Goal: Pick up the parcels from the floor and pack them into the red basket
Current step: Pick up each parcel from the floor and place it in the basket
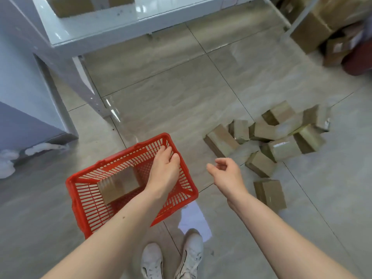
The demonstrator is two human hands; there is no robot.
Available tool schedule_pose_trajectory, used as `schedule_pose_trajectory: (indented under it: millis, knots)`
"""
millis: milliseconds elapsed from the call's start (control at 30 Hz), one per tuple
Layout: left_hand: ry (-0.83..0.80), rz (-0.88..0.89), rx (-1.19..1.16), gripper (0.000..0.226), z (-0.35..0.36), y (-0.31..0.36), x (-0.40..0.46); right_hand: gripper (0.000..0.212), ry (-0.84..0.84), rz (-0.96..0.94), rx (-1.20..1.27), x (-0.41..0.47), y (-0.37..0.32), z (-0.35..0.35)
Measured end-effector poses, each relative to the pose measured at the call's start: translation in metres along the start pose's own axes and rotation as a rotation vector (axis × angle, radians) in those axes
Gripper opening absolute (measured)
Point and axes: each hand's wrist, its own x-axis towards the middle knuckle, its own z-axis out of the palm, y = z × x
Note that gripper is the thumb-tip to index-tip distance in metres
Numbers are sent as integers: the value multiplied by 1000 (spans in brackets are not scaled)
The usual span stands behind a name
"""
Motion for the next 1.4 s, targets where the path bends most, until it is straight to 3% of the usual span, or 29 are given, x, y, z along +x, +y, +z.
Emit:
schedule_pose_trajectory:
  millis: [133, 367, 700, 1033, 1400]
  knots:
    - [-74, -3, 43, 62, 31, 21, -3, 31, 27, 36, 107, 12, 14, -37]
    - [-115, -18, 62, 59, 101, 45, 1, 29, 28, 67, 119, 50, 37, -104]
    - [-124, -123, -18, 62, 207, 73, 15, 43, 9, 80, 39, 125, 49, -181]
    - [-77, -98, 22, 59, 218, 101, 87, 51, -5, 125, 53, 189, 19, -183]
    - [-30, -98, 42, 55, 248, 57, 175, 57, -53, 243, 46, 278, 47, -137]
